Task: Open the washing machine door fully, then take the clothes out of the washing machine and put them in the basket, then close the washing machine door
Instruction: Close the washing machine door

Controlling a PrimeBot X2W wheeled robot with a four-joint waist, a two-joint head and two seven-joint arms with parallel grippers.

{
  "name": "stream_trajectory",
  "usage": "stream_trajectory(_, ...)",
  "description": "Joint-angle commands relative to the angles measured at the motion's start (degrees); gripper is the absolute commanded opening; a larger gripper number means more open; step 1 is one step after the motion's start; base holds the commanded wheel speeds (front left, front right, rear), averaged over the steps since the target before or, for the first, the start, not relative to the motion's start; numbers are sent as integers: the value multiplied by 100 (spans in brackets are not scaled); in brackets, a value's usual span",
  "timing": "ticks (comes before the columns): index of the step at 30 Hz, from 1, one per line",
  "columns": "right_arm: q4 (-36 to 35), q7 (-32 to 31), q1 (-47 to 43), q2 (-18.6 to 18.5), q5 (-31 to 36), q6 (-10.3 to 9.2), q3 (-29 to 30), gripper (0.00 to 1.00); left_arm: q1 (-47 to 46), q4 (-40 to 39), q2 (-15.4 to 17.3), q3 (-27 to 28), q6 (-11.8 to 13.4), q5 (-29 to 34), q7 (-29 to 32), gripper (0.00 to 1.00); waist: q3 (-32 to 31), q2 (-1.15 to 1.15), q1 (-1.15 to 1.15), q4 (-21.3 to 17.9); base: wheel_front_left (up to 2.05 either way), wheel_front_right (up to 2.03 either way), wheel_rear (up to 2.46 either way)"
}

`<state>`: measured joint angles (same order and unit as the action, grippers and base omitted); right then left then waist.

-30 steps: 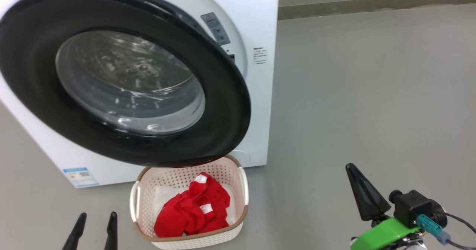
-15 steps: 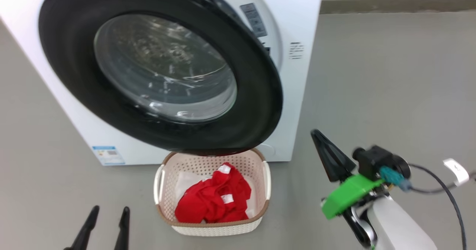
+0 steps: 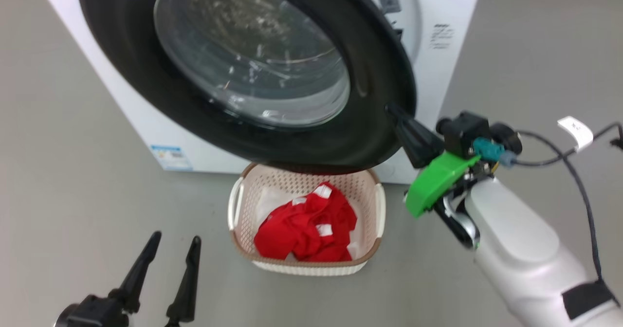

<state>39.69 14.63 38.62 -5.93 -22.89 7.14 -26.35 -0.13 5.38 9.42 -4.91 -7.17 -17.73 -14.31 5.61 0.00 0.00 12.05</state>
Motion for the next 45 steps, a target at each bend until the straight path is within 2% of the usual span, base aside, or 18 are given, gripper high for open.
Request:
stream_trajectory(1,-1,37,293,14,-106,35,-170,0,-294,-168,49,124,-32,-4,-69,100,310,0,0,286,0,0,0)
stream_trajectory(9,241,37,938,-219,-208,35,-209,0,-535,-171,8,-7,-32,40,-69,100,670,0,0,515,0,0,0)
stream_trajectory(26,424,37,2239,-683,-174,35,-262,0,-1171,-255,-113,-146,-32,-82,-69,100,1671,0,0,629,0,0,0)
stream_trajectory(36,495,37,2851,-630,-292,35,398,0,-1458,-176,-174,-246,-32,-178,-69,100,2105,0,0,660,0,0,0)
stream_trajectory(45,419,37,2747,-475,-220,35,503,0,-1557,-86,-116,-127,-32,-159,-69,100,2088,0,0,539,0,0,0)
